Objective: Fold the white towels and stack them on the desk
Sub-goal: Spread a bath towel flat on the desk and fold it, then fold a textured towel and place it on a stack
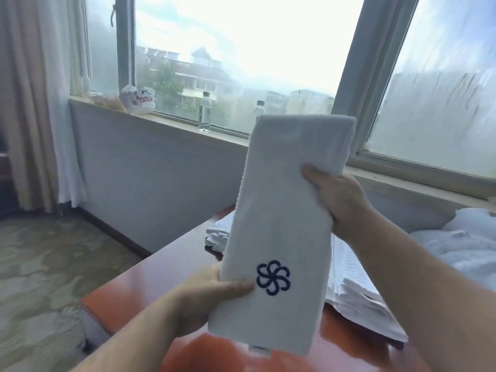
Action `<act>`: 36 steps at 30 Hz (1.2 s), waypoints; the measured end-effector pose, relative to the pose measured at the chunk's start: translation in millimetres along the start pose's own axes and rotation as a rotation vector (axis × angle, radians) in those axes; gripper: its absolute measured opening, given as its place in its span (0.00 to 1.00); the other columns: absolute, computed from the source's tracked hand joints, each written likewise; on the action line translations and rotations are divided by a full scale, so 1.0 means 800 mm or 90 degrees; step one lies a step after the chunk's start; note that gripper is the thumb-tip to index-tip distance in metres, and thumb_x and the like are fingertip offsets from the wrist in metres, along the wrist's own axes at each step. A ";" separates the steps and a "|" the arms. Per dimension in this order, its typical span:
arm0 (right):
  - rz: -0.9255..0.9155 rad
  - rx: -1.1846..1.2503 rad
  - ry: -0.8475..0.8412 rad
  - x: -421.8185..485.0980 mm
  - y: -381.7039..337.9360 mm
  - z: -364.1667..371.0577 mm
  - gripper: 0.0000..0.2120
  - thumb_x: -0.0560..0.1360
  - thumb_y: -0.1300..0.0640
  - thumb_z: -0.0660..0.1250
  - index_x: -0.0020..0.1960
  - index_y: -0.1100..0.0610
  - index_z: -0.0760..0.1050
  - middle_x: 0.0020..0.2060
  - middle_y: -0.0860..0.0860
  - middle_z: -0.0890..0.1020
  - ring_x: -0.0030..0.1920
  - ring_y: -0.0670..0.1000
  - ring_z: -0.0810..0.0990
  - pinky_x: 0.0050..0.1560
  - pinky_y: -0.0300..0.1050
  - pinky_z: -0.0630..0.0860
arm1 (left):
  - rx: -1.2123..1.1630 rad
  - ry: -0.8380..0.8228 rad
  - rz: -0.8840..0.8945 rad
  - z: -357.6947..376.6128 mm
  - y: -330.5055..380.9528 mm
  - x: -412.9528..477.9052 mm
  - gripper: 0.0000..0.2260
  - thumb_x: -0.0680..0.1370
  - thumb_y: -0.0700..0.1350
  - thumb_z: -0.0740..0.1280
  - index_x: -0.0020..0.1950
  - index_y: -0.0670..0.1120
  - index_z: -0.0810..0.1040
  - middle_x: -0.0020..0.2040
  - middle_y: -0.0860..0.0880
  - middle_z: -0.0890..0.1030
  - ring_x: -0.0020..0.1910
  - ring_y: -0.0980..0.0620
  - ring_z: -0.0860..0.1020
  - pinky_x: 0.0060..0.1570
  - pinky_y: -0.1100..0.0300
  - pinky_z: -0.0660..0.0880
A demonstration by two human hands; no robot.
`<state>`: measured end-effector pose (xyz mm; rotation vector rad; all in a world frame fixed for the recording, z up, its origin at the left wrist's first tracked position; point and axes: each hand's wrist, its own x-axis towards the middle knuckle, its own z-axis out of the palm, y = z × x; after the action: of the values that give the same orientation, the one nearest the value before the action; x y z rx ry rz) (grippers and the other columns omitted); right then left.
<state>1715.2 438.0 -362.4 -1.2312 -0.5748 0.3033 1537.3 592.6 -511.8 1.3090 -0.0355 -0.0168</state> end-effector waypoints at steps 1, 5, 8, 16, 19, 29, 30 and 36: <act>0.012 -0.003 0.001 0.021 0.008 -0.004 0.15 0.75 0.59 0.74 0.59 0.65 0.80 0.52 0.60 0.86 0.50 0.62 0.87 0.44 0.55 0.84 | -0.011 0.017 -0.001 -0.007 -0.001 0.012 0.21 0.75 0.48 0.75 0.67 0.46 0.79 0.66 0.39 0.80 0.64 0.38 0.79 0.64 0.43 0.76; 0.052 -0.019 0.016 0.103 0.038 -0.025 0.17 0.77 0.57 0.73 0.63 0.64 0.79 0.53 0.59 0.86 0.50 0.61 0.87 0.43 0.54 0.84 | 0.010 0.079 0.022 -0.035 0.017 0.059 0.17 0.76 0.51 0.74 0.64 0.50 0.80 0.62 0.42 0.82 0.60 0.40 0.82 0.54 0.50 0.80; 0.069 -0.018 0.027 0.161 0.054 -0.035 0.17 0.78 0.56 0.71 0.64 0.63 0.78 0.53 0.59 0.86 0.50 0.60 0.87 0.41 0.52 0.84 | 0.029 0.109 0.048 -0.062 0.041 0.095 0.21 0.76 0.52 0.74 0.67 0.49 0.76 0.63 0.43 0.82 0.60 0.40 0.82 0.56 0.48 0.81; 0.195 -0.096 0.079 0.281 0.117 -0.062 0.19 0.80 0.48 0.68 0.64 0.60 0.79 0.53 0.56 0.86 0.51 0.57 0.86 0.53 0.55 0.82 | 0.185 0.230 -0.076 -0.118 0.081 0.181 0.13 0.81 0.50 0.70 0.60 0.44 0.80 0.53 0.44 0.86 0.52 0.43 0.85 0.53 0.46 0.83; 0.377 -0.261 0.093 0.283 0.174 -0.082 0.20 0.79 0.43 0.67 0.58 0.59 0.79 0.42 0.57 0.84 0.38 0.56 0.85 0.41 0.50 0.82 | 0.306 0.340 -0.147 -0.127 0.064 0.199 0.12 0.81 0.52 0.68 0.54 0.43 0.81 0.46 0.44 0.87 0.45 0.42 0.86 0.49 0.44 0.83; 0.098 -0.487 0.221 0.305 0.198 -0.072 0.12 0.79 0.55 0.65 0.41 0.60 0.75 0.35 0.56 0.78 0.36 0.57 0.77 0.37 0.49 0.76 | 0.257 0.406 -0.028 -0.156 0.060 0.209 0.16 0.82 0.54 0.67 0.53 0.41 0.83 0.47 0.39 0.86 0.39 0.44 0.83 0.38 0.53 0.79; 0.092 -0.470 0.233 0.307 0.198 -0.071 0.11 0.79 0.55 0.65 0.42 0.61 0.76 0.36 0.56 0.78 0.36 0.57 0.78 0.36 0.49 0.76 | 0.253 0.418 -0.031 -0.158 0.062 0.210 0.16 0.82 0.54 0.67 0.53 0.41 0.83 0.48 0.39 0.86 0.39 0.44 0.82 0.40 0.51 0.79; 0.178 -0.617 0.278 0.306 0.210 -0.080 0.19 0.78 0.56 0.64 0.65 0.63 0.70 0.57 0.61 0.78 0.57 0.63 0.78 0.55 0.56 0.79 | 0.646 0.540 -0.134 -0.151 0.055 0.220 0.25 0.79 0.63 0.62 0.72 0.53 0.71 0.65 0.49 0.77 0.65 0.49 0.73 0.63 0.50 0.73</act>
<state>1966.3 566.4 -474.4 -2.2491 -0.1379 -0.0458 1716.8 715.1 -497.6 2.2237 0.9217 0.4259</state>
